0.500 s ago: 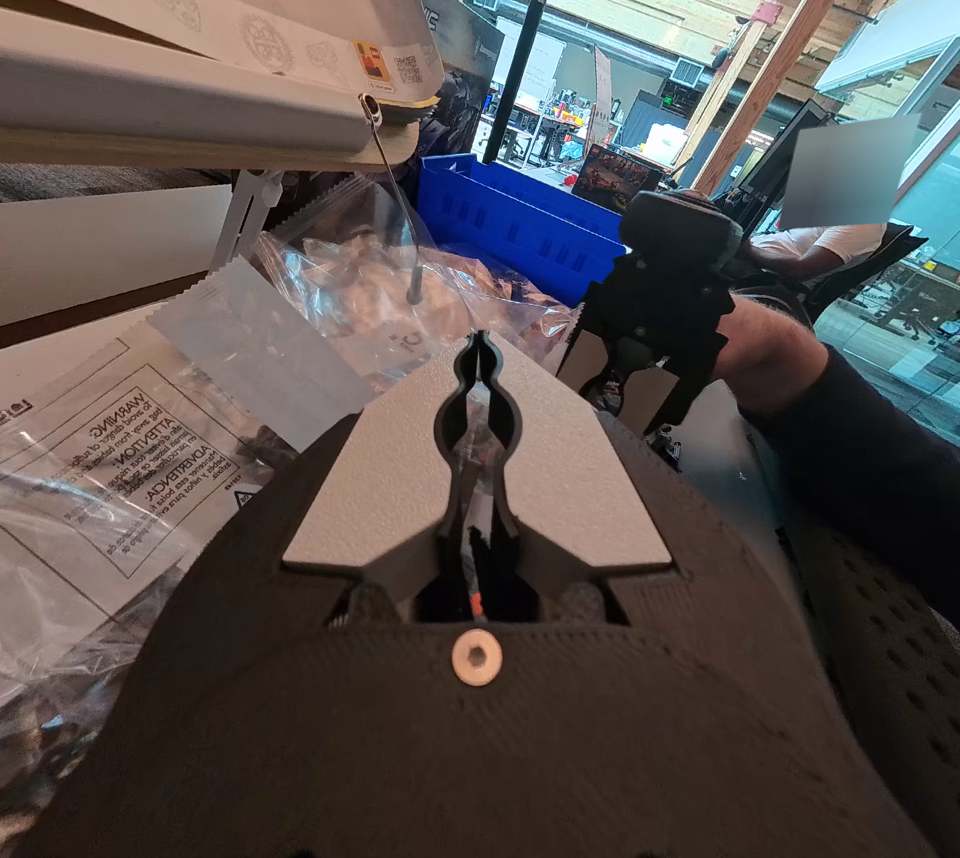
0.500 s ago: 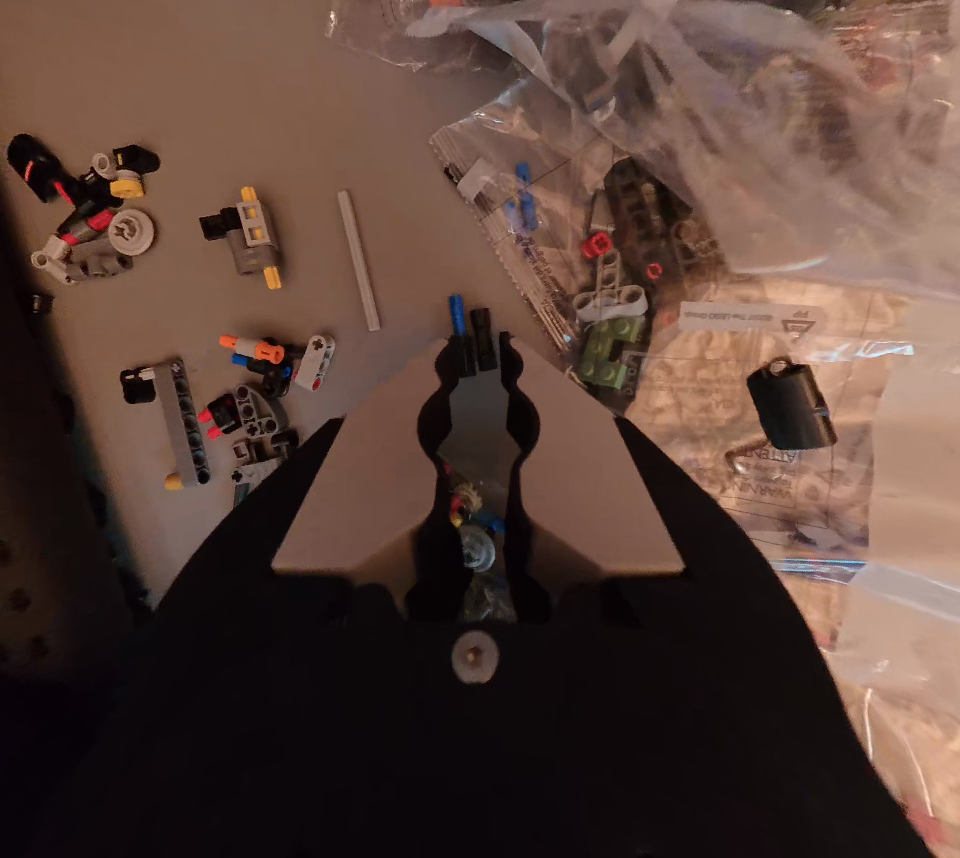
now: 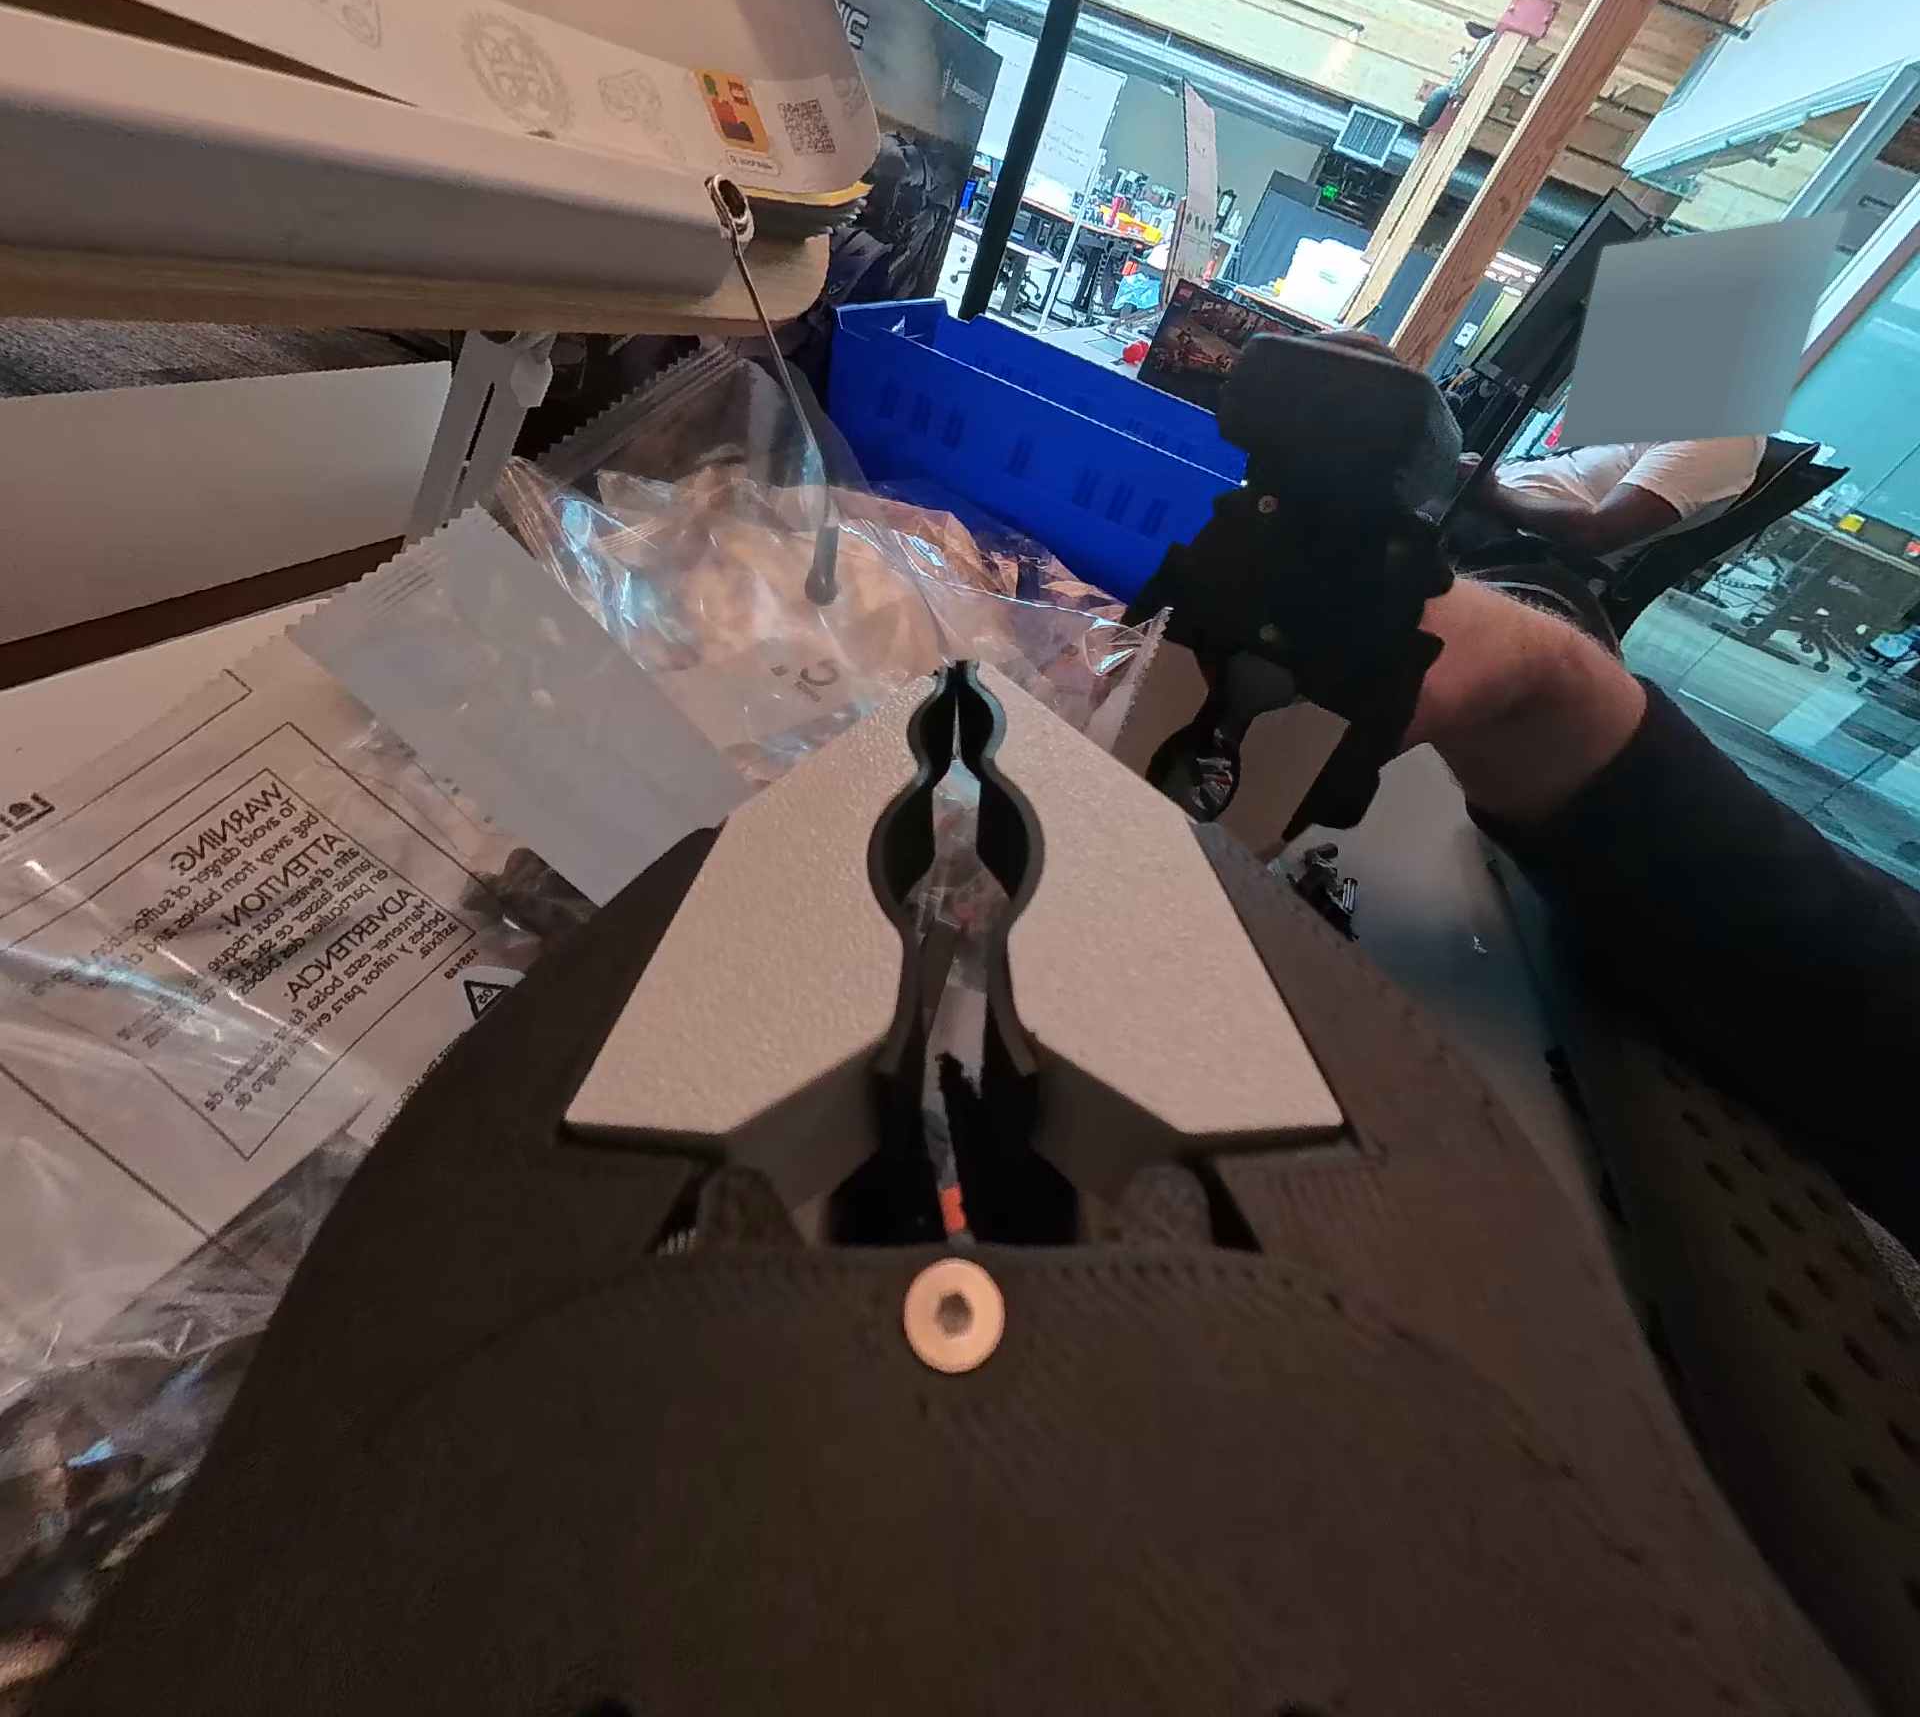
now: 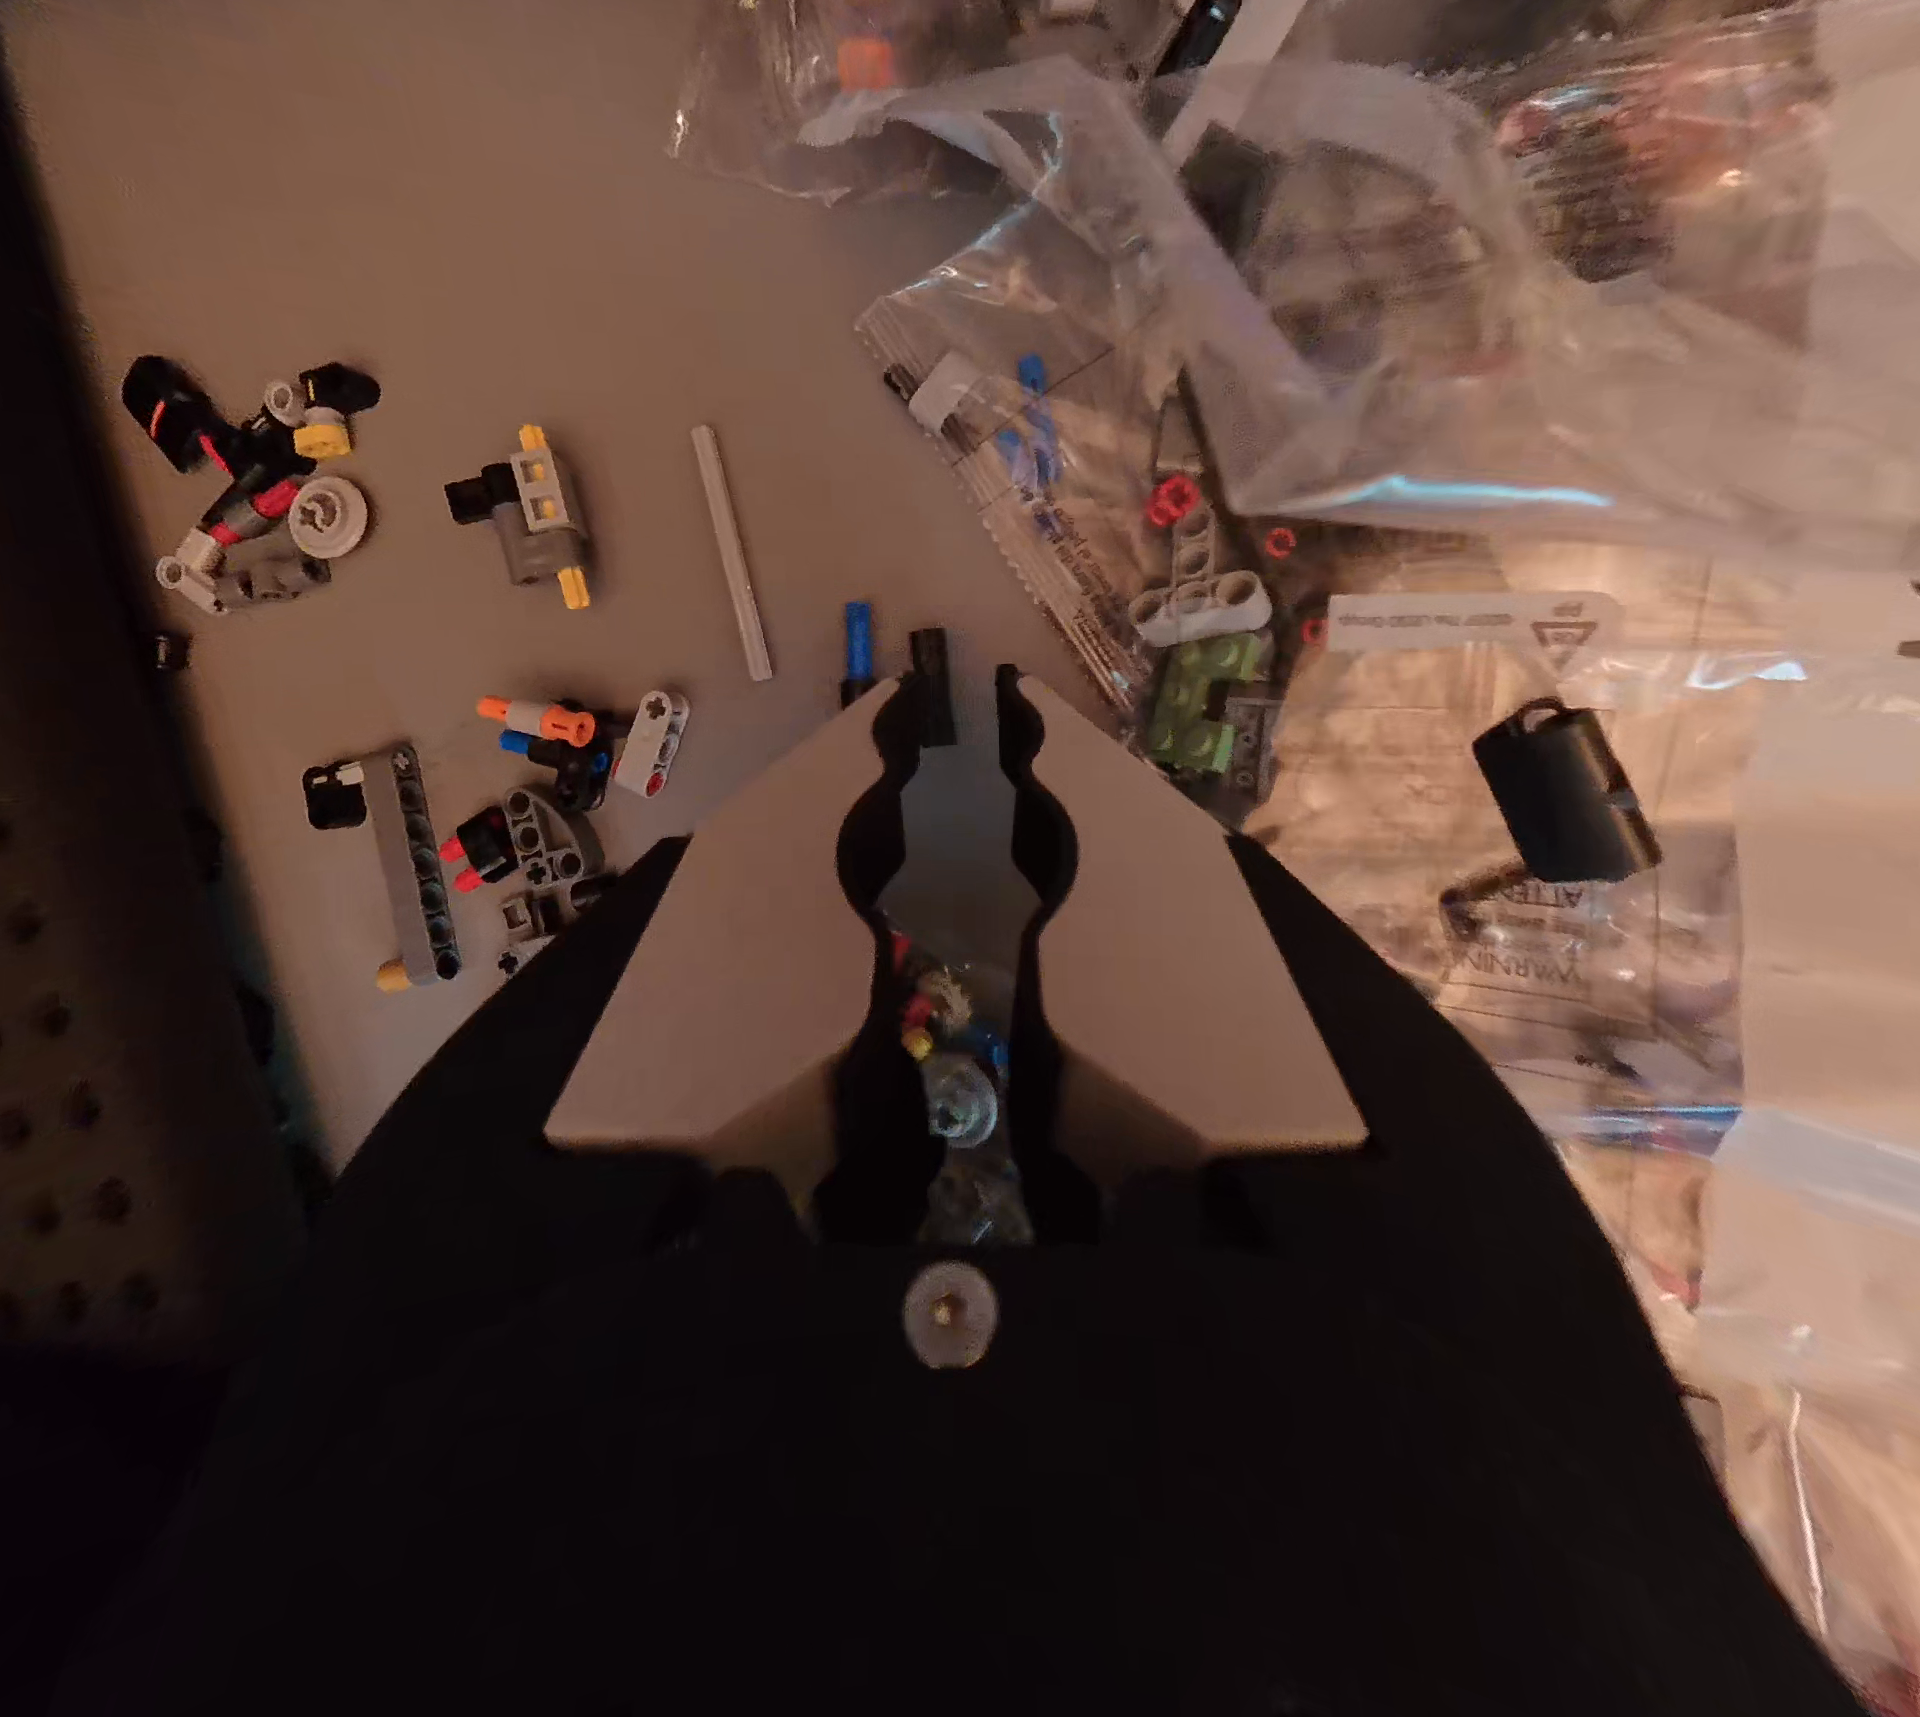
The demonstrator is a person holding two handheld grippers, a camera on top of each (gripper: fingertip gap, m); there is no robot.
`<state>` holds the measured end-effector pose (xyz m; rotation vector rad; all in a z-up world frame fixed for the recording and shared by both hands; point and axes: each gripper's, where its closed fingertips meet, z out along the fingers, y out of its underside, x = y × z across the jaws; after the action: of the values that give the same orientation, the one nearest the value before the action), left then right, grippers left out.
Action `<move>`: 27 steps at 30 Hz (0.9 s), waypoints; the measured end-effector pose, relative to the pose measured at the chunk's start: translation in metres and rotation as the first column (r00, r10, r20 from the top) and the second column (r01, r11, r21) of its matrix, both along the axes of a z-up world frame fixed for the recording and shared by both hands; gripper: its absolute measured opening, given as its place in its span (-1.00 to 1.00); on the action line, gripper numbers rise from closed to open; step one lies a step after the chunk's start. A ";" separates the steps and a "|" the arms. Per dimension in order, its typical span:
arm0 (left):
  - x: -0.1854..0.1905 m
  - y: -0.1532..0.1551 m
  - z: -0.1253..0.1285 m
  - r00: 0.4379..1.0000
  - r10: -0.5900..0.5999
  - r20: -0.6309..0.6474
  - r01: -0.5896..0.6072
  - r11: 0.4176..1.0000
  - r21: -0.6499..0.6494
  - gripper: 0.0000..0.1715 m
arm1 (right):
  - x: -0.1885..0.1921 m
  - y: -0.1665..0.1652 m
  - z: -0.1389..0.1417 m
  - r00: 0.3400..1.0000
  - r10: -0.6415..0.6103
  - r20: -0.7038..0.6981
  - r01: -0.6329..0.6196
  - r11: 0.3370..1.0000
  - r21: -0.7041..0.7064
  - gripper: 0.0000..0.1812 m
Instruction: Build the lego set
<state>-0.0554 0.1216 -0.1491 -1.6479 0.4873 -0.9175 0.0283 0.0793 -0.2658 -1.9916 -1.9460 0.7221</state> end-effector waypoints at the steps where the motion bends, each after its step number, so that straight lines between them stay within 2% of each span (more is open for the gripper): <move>1: 0.000 0.000 0.000 1.000 0.000 0.001 0.000 1.000 0.000 -1.00 | 0.000 0.000 -0.002 1.000 -0.001 0.008 0.001 1.000 -0.001 -0.88; 4: 0.001 0.000 -0.001 1.000 -0.002 -0.001 0.002 1.000 -0.002 -1.00 | 0.003 -0.004 -0.011 0.998 0.027 0.062 -0.027 1.000 0.008 -0.88; 11: 0.001 0.000 -0.001 1.000 -0.003 -0.002 0.003 1.000 -0.003 -1.00 | 0.002 -0.004 -0.008 0.997 0.053 0.059 -0.056 0.997 0.056 -0.97; 13: 0.002 0.000 -0.001 1.000 -0.005 -0.004 0.005 1.000 -0.003 -1.00 | -0.004 -0.002 0.007 0.999 0.048 -0.015 -0.046 0.996 0.076 -0.97; 16: 0.003 0.000 -0.001 1.000 -0.011 -0.006 0.011 1.000 -0.002 -1.00 | -0.015 0.003 0.045 0.982 0.036 -0.187 -0.008 0.989 0.147 -0.97; 19: 0.007 -0.002 -0.001 1.000 -0.024 -0.012 0.024 1.000 -0.004 -1.00 | -0.024 0.012 0.088 0.926 0.018 -0.378 0.073 0.971 0.226 -0.97; 22: 0.010 -0.003 -0.001 0.999 -0.035 -0.022 0.035 0.999 -0.002 -1.00 | -0.030 0.012 0.121 0.849 0.052 -0.526 0.115 0.953 0.280 -0.97; 24: 0.012 -0.003 -0.002 0.999 -0.039 -0.030 0.039 0.999 -0.001 -1.00 | -0.034 0.007 0.133 0.814 0.073 -0.576 0.116 0.952 0.284 -0.97; 27: 0.015 -0.004 -0.003 0.998 -0.045 -0.036 0.045 0.999 -0.004 -1.00 | -0.038 0.013 0.131 0.823 0.065 -0.565 0.153 0.932 0.330 -0.97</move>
<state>-0.0402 0.1177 -0.1525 -1.6643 0.5503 -0.9231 -0.0100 0.0918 -0.1346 -1.3836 -1.5261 0.7668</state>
